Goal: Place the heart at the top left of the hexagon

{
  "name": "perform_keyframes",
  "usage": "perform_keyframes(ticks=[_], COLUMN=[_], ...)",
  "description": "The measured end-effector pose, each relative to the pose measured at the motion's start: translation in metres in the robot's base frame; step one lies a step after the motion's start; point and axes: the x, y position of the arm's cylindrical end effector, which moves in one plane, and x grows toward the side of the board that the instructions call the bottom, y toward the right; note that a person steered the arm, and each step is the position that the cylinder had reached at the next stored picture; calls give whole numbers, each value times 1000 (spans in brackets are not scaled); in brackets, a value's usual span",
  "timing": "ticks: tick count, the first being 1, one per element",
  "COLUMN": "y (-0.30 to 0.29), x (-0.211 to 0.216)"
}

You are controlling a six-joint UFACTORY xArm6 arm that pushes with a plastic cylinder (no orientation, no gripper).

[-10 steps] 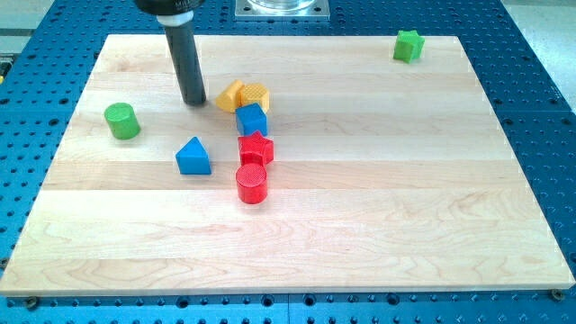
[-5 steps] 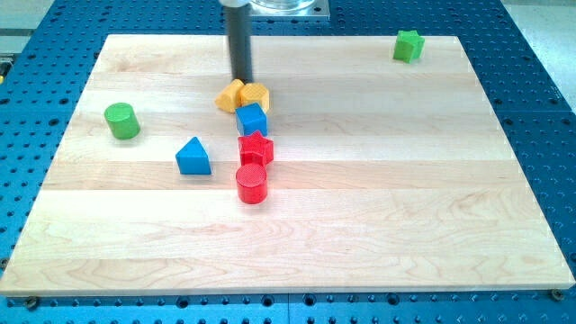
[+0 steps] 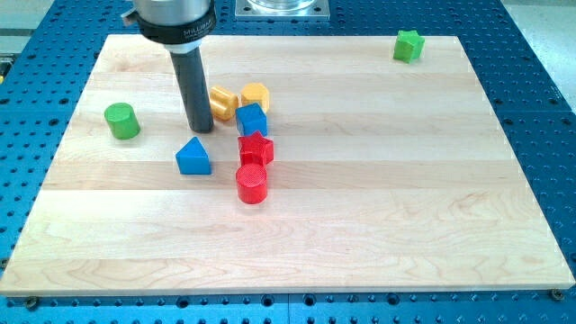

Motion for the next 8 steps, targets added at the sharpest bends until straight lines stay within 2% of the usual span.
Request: perform_keyframes(ticks=[3, 4, 5, 6, 7, 8], y=[17, 17, 20, 47, 55, 50], x=[-47, -39, -11, -22, -46, -46])
